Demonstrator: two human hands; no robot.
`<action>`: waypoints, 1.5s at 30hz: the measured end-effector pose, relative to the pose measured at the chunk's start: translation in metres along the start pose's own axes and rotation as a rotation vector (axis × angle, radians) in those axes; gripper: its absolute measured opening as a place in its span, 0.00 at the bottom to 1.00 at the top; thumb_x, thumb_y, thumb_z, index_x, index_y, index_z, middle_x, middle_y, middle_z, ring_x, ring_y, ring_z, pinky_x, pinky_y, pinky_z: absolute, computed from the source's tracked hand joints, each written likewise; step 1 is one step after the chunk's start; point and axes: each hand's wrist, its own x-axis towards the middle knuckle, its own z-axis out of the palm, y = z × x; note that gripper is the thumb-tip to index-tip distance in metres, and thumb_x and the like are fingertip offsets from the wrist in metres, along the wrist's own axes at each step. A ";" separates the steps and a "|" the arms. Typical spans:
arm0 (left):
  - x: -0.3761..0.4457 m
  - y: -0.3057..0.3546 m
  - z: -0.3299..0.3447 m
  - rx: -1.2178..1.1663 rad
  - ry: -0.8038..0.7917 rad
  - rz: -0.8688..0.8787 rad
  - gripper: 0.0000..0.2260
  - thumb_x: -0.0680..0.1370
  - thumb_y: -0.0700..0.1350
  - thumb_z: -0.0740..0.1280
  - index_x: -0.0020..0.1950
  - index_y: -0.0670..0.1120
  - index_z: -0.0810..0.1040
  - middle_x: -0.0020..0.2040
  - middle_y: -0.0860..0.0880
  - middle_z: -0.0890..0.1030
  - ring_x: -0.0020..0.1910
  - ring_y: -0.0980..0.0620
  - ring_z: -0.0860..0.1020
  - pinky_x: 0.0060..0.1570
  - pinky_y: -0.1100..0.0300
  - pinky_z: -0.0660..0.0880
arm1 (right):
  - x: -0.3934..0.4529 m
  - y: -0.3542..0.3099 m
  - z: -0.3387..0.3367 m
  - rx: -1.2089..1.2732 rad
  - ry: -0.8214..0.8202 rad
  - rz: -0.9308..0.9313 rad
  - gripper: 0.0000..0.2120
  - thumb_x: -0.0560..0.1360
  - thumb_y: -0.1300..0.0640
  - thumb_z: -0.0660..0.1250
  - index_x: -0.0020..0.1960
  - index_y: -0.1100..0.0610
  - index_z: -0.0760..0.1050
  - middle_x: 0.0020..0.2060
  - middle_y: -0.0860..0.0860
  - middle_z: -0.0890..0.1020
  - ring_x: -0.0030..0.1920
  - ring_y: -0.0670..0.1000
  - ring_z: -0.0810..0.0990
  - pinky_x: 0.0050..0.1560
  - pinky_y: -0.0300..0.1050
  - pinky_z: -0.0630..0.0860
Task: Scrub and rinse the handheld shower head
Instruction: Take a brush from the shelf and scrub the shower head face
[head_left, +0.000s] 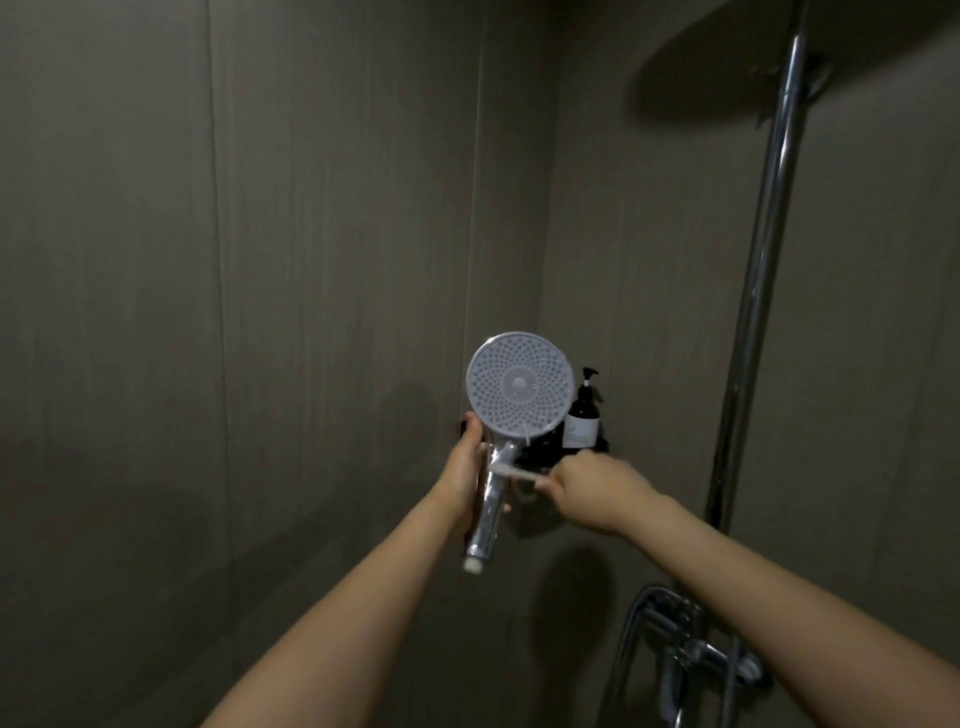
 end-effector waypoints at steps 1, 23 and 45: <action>0.001 0.001 0.000 -0.016 -0.013 0.009 0.33 0.73 0.68 0.44 0.46 0.42 0.74 0.33 0.45 0.75 0.25 0.54 0.75 0.25 0.64 0.73 | -0.001 -0.004 0.006 -0.011 -0.067 -0.043 0.17 0.79 0.47 0.54 0.50 0.56 0.78 0.41 0.54 0.78 0.40 0.54 0.77 0.41 0.46 0.72; -0.004 0.000 -0.009 -0.084 -0.044 -0.007 0.32 0.76 0.66 0.43 0.44 0.42 0.75 0.32 0.45 0.74 0.25 0.53 0.74 0.26 0.64 0.71 | 0.012 -0.010 0.006 0.012 -0.080 -0.100 0.17 0.79 0.48 0.55 0.50 0.56 0.78 0.48 0.57 0.81 0.43 0.54 0.77 0.43 0.45 0.71; 0.000 0.022 -0.011 -0.037 0.252 0.127 0.16 0.81 0.52 0.52 0.42 0.45 0.73 0.32 0.47 0.73 0.29 0.52 0.70 0.28 0.62 0.69 | -0.010 -0.005 0.016 -0.367 -0.138 -0.271 0.19 0.80 0.45 0.52 0.55 0.56 0.77 0.48 0.56 0.80 0.45 0.57 0.79 0.41 0.47 0.71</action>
